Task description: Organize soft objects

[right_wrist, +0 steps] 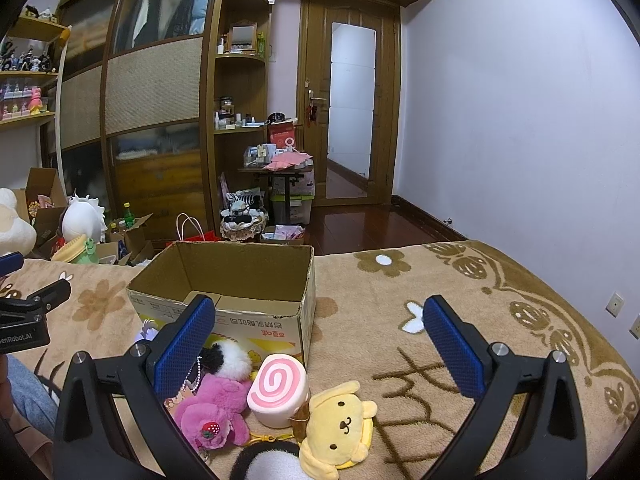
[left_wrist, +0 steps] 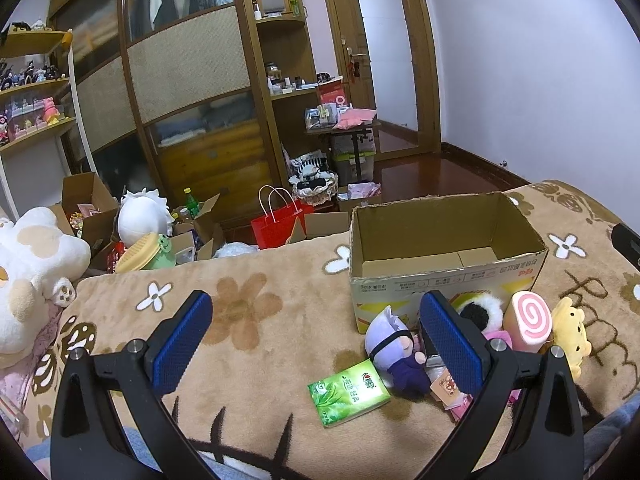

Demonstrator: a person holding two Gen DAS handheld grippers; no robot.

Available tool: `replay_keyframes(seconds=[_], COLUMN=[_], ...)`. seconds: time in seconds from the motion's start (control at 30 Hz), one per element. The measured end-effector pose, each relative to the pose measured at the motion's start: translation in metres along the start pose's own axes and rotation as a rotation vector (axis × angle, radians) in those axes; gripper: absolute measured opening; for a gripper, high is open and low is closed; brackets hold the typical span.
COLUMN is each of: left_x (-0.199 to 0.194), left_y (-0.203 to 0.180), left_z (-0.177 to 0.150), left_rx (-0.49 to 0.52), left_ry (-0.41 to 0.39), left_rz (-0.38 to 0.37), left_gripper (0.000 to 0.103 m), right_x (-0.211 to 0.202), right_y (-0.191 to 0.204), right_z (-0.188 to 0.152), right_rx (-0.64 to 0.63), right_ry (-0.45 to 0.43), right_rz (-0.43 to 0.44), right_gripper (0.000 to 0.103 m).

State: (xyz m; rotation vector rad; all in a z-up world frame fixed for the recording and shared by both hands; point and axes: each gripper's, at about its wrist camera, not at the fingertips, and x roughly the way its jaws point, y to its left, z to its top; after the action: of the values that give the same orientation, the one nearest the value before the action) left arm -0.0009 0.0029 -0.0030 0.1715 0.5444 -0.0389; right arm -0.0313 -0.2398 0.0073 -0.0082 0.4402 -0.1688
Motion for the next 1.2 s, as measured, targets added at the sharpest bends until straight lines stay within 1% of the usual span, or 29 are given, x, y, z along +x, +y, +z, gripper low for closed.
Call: replay_keyframes(seconds=[1.2], left_x=[0.001], left_y=[0.0001], left_z=[-0.0004], left_rx=[0.004], left_ry=[0.007], left_rz=[0.005], left_gripper=[0.102], right_x=[-0.0009], right_y=[0.0015], right_z=[-0.0004], right_rx=[-0.001], right_ry=[0.004], right_rz=[0.003], right_gripper=[0.103])
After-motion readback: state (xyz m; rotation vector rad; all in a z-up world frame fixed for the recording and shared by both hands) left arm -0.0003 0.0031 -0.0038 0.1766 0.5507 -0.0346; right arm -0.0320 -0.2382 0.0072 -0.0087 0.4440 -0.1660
